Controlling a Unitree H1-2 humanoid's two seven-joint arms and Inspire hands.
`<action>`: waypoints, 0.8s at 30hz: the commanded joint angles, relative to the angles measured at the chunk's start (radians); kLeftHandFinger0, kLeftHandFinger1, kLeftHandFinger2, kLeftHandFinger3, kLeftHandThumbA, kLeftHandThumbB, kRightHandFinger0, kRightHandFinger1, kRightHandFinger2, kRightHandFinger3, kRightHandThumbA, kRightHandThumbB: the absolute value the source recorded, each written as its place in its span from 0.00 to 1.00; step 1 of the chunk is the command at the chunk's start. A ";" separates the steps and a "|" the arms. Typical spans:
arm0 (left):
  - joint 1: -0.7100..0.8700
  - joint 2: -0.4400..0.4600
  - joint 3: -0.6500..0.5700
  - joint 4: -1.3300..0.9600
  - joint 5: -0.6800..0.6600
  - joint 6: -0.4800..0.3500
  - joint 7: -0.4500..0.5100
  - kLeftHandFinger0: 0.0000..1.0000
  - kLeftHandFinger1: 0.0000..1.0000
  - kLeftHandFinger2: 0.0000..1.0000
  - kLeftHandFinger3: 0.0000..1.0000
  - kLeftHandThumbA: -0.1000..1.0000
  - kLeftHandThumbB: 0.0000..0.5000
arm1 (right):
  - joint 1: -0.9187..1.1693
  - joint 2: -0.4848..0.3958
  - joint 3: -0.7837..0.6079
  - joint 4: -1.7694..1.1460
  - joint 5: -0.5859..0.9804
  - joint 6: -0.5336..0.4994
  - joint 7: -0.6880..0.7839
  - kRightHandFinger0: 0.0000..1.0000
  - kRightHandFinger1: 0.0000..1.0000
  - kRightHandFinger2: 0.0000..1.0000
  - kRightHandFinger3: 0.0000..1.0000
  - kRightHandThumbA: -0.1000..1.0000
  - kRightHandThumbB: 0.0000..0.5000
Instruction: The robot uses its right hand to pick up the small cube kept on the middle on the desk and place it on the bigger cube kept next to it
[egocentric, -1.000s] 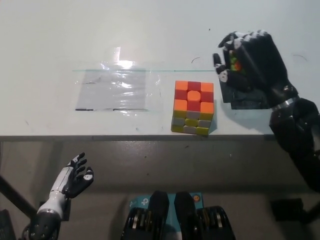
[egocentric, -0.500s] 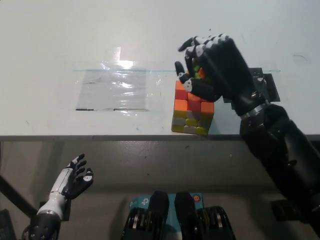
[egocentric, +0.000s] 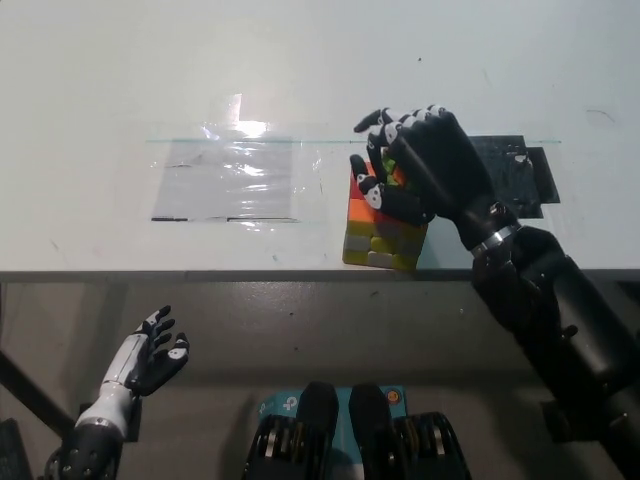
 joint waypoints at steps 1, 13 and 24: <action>-0.026 0.019 -0.008 -0.021 0.008 -0.028 0.007 1.00 1.00 1.00 1.00 0.41 0.35 | -0.029 0.001 -0.011 0.021 0.002 -0.051 -0.060 0.00 0.31 0.59 0.39 0.00 0.22; -0.038 0.024 -0.017 -0.023 0.010 -0.011 -0.001 1.00 1.00 1.00 1.00 0.38 0.36 | -0.051 0.036 -0.001 0.158 0.004 -0.104 -0.148 0.00 0.39 0.68 0.49 0.00 0.40; -0.044 0.029 -0.026 -0.016 0.011 -0.014 0.003 1.00 1.00 1.00 1.00 0.38 0.36 | -0.056 0.059 -0.003 0.127 0.032 -0.102 -0.121 0.00 0.13 0.41 0.68 0.00 0.00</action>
